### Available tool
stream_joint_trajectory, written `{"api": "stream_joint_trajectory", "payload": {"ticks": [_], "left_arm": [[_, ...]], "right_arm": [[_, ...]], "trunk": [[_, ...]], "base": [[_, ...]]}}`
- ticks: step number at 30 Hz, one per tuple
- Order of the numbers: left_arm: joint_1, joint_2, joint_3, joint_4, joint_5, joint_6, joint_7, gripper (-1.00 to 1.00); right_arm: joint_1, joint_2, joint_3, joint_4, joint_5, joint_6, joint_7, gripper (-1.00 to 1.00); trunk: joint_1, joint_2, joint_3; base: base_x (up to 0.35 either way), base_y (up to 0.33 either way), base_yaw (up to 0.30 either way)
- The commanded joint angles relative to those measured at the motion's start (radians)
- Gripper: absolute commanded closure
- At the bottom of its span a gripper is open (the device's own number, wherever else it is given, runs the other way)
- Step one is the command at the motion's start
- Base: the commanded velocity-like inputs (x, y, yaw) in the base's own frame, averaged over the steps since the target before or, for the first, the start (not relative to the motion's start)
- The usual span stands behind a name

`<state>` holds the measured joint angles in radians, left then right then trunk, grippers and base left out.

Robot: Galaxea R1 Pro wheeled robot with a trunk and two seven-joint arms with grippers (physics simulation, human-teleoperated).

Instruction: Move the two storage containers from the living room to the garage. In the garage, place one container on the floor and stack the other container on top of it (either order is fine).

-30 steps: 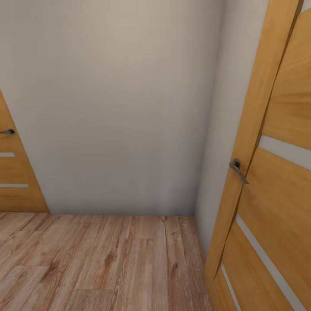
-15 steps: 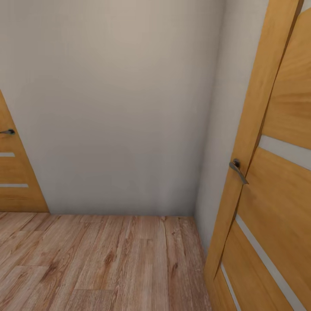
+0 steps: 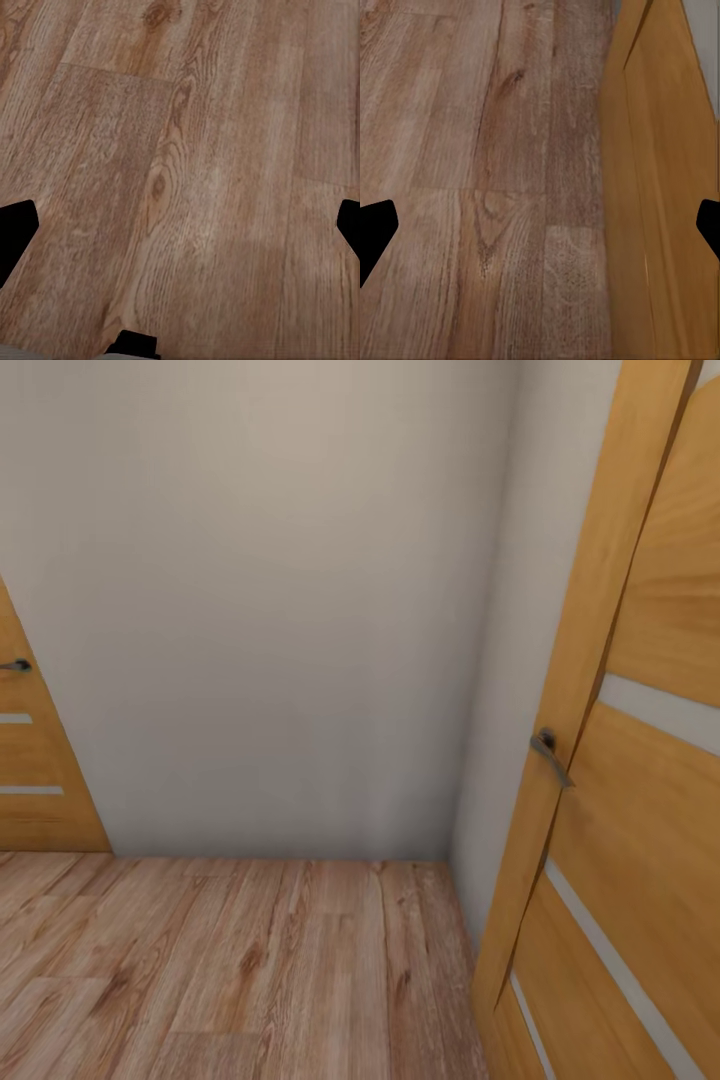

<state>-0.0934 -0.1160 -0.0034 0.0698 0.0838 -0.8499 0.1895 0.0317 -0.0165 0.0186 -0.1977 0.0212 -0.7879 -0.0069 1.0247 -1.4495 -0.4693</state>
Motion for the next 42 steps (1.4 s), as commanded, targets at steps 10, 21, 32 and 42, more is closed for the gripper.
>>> {"api": "stream_joint_trajectory", "payload": {"ticks": [10, 21, 32, 42], "left_arm": [[-0.002, 0.001, 0.000, 0.004, 0.012, -0.006, -0.005, -1.00], [-0.002, 0.001, 0.000, 0.004, 0.013, -0.006, -0.005, -1.00], [-0.002, 0.001, 0.000, 0.004, 0.014, -0.006, -0.006, -1.00], [-0.002, 0.001, -0.001, 0.004, 0.013, -0.005, -0.005, -1.00]], "right_arm": [[0.001, 0.000, 0.001, -0.002, 0.002, -0.001, -0.001, -1.00], [0.001, 0.000, 0.001, -0.002, 0.002, -0.002, -0.001, -1.00], [0.001, 0.000, 0.001, -0.002, 0.002, -0.002, -0.001, -1.00], [0.001, 0.000, 0.001, -0.002, 0.002, -0.002, -0.001, -1.00]], "trunk": [[0.000, 0.000, -0.001], [0.000, 0.000, -0.001], [0.000, 0.000, -0.001], [0.000, 0.000, -0.001]], "base": [[0.093, -0.081, 0.000], [0.001, -0.001, 0.000], [0.000, 0.042, 0.000], [0.078, 0.005, 0.000]]}}
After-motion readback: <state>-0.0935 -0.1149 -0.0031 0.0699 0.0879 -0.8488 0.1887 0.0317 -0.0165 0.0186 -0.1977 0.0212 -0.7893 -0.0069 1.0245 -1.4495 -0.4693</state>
